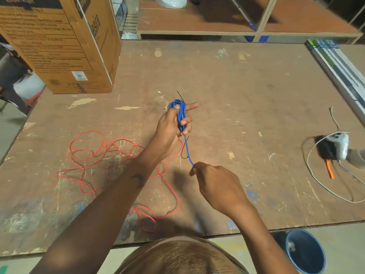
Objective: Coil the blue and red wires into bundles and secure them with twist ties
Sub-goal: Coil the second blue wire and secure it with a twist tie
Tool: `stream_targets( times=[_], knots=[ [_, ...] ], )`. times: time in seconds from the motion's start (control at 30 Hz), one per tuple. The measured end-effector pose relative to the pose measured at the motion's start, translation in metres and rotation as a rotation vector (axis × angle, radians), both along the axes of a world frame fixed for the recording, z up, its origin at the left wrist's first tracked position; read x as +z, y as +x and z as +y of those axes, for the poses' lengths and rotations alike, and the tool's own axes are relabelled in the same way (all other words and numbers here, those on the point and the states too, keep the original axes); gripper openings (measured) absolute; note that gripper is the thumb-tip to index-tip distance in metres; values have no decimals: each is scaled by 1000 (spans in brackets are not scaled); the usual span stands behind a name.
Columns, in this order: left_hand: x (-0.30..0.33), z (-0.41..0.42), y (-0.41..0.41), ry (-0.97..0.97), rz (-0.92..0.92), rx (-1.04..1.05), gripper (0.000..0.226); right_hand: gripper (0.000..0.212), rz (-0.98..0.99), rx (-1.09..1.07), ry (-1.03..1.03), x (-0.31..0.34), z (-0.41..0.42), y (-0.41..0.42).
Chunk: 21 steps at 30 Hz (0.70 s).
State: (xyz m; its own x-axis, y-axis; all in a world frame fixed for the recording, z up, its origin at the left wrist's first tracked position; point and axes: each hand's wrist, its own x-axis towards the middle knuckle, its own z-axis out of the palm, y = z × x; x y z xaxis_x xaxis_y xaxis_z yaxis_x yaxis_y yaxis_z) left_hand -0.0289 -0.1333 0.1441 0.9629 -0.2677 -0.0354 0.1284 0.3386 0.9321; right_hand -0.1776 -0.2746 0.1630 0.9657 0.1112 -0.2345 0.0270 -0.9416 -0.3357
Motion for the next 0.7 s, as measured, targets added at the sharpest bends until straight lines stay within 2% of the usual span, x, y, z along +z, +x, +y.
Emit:
stream_targets(
  times=[0.07,0.13,0.2,0.27,0.37,0.47,0.6,0.7],
  knots=[
    [-3,-4,-5,98,-11,22,52,28,-35,30,132,4,0,1],
    [-11,-4,-12,278,-115,13,50,27,-72,46,291,9,1,4],
    [-18,-3,-22,530,-272,-70,44,26,-124,2,409,12,-4,10],
    [-21,0,-33,641,-352,-173,40,25,-175,-55,421,15,-15,19],
    [-28,-1,-41,649,-370,-242,36,20,-269,-106,286,23,-37,33],
    [-28,-2,-55,574,-278,-250,47,18,-386,-77,264,33,-56,49],
    [3,-6,-78,310,-204,-272,53,11,-435,44,584,18,-68,80],
    [16,-5,-82,187,-127,-282,53,23,-401,77,795,-8,-51,87]
  ],
)
